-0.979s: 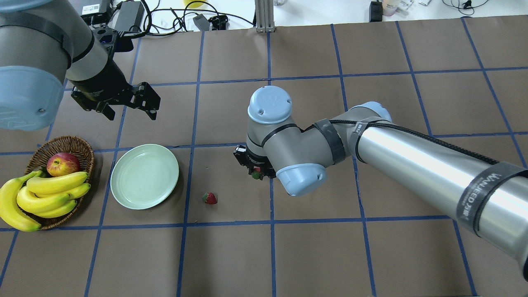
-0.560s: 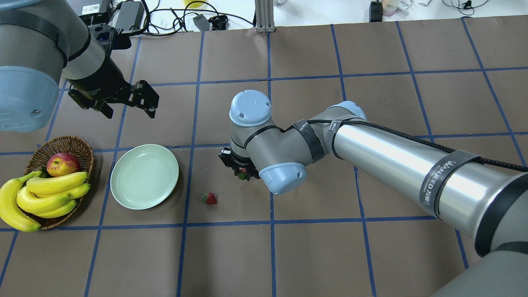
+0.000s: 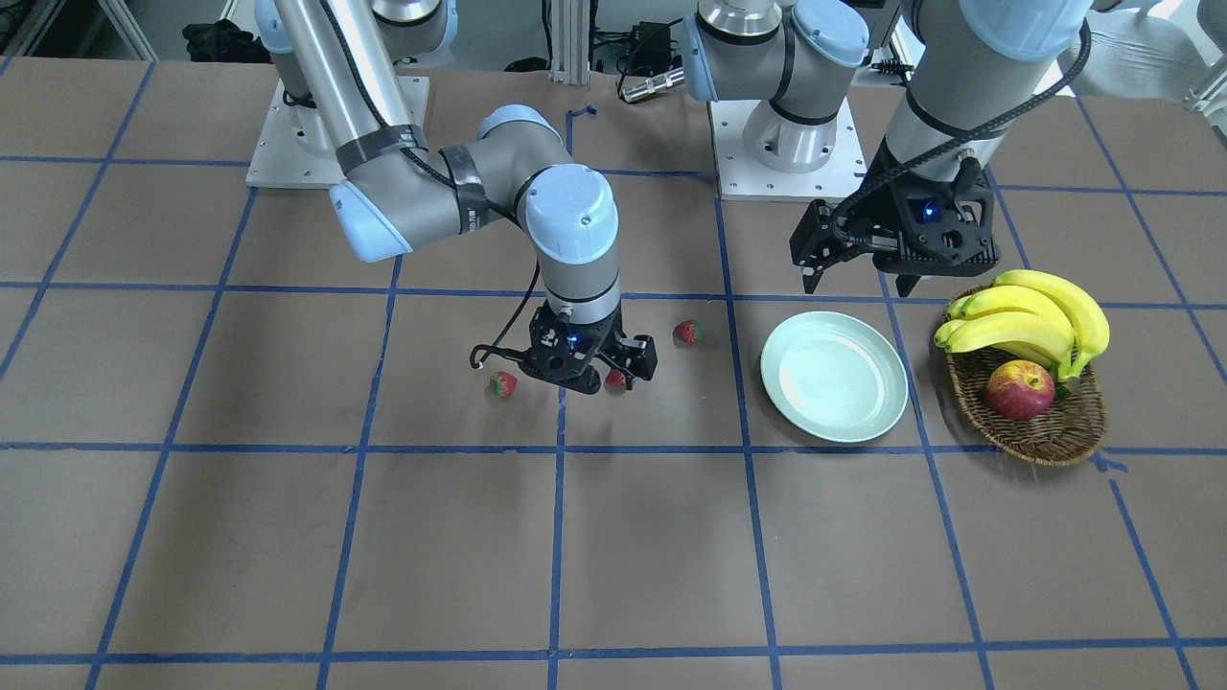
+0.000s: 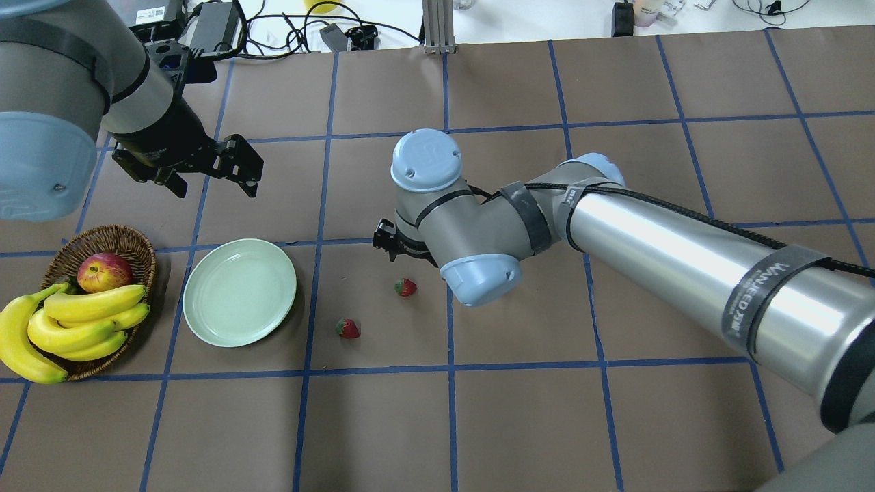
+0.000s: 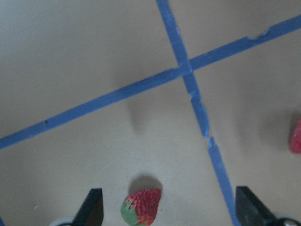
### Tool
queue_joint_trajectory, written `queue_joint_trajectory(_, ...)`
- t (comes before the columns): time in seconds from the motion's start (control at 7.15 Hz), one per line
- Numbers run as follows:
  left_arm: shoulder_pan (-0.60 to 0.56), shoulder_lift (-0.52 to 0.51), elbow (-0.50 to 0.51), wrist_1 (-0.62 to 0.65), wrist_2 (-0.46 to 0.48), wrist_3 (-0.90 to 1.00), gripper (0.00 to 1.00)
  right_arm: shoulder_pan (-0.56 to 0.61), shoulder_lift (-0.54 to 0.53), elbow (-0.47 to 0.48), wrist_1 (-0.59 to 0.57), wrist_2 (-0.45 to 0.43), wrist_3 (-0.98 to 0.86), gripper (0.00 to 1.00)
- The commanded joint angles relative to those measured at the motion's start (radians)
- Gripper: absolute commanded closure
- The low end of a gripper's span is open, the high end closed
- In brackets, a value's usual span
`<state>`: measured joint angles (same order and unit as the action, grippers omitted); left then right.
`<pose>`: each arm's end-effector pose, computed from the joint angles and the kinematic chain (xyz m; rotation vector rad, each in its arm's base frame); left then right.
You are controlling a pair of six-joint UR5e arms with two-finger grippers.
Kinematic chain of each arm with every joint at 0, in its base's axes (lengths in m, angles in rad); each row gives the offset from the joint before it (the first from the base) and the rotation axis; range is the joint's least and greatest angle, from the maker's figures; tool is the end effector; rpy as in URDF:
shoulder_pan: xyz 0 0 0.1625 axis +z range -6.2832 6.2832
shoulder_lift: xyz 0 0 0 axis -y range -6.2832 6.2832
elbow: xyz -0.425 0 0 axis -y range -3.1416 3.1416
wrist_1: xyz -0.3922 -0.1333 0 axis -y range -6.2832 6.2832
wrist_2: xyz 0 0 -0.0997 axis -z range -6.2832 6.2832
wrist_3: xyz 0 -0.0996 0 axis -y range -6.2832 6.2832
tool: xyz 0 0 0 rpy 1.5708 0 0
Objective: Collect all strawberries into plate
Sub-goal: 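Move the right gripper to the last strawberry and grasp it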
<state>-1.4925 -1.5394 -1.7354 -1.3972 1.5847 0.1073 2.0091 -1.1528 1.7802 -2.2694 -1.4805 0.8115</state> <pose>-0.0940 -0.4879 0.4397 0.0449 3.1231 -0.0608 0.3820 -0.4798 0.2288 0.5567 2.9751 -0.0074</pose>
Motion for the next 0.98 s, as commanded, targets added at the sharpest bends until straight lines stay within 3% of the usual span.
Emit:
queue_joint_trajectory(0.0,0.000,0.001,-0.004,-0.006,0.003,0.000,0.00,-0.101,-0.063,0.053,0.033,-0.096,-0.061,0.01)
queue_joint_trajectory(0.28,0.000,-0.011,-0.007,0.006,-0.003,0.000,0.00,-0.127,-0.082,0.161,-0.024,-0.132,-0.063,0.08)
queue_joint_trajectory(0.7,0.003,-0.014,-0.007,0.007,-0.002,0.032,0.00,-0.128,-0.045,0.182,-0.051,-0.119,-0.058,0.15)
queue_joint_trajectory(0.84,0.001,-0.016,-0.007,0.001,-0.003,0.032,0.00,-0.128,-0.045,0.183,-0.051,-0.118,-0.055,0.37)
